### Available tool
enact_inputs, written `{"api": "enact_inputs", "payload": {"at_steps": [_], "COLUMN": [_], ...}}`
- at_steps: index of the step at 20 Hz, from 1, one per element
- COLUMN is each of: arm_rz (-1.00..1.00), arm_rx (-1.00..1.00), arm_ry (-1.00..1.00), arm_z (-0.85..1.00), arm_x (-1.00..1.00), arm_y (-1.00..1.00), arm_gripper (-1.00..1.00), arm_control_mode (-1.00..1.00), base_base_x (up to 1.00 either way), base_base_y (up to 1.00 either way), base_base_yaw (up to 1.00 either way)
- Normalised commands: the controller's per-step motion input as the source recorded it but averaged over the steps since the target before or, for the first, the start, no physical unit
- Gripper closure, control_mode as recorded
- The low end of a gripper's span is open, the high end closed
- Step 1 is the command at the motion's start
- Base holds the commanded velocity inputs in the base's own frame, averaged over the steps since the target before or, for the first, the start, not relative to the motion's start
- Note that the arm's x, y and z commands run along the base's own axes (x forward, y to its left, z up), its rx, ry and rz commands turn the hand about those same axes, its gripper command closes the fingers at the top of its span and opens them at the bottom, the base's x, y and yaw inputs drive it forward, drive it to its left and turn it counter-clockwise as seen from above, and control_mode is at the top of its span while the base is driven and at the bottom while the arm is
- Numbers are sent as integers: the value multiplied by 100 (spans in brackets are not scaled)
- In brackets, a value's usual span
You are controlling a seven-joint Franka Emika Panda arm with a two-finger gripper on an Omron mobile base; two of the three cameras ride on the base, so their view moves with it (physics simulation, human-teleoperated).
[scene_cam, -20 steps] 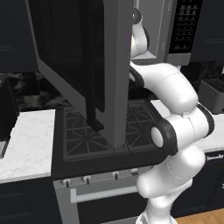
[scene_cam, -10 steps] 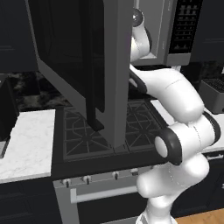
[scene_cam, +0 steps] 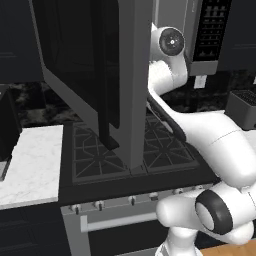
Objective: Open the microwave, place the bowl with waffle inside the microwave, then close the microwave door and turn it on.
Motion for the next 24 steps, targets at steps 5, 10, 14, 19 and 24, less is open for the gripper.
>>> {"api": "enact_inputs", "payload": {"at_steps": [5, 10, 14, 19, 24], "arm_rz": [13, 16, 6, 5, 0], "arm_rx": [2, 7, 2, 0, 0], "arm_ry": [0, -1, -1, -4, 0], "arm_z": [0, -1, 0, 6, -2], "arm_x": [-99, -28, -78, -98, -99], "arm_y": [-19, -26, -32, -27, -16], "arm_gripper": [-100, -100, -100, -100, 100], "arm_control_mode": [-100, -100, -100, -100, -100], "base_base_x": [0, 0, 0, 0, 0], "base_base_y": [0, 0, 0, 0, 0], "base_base_yaw": [0, 0, 0, 0, 0]}}
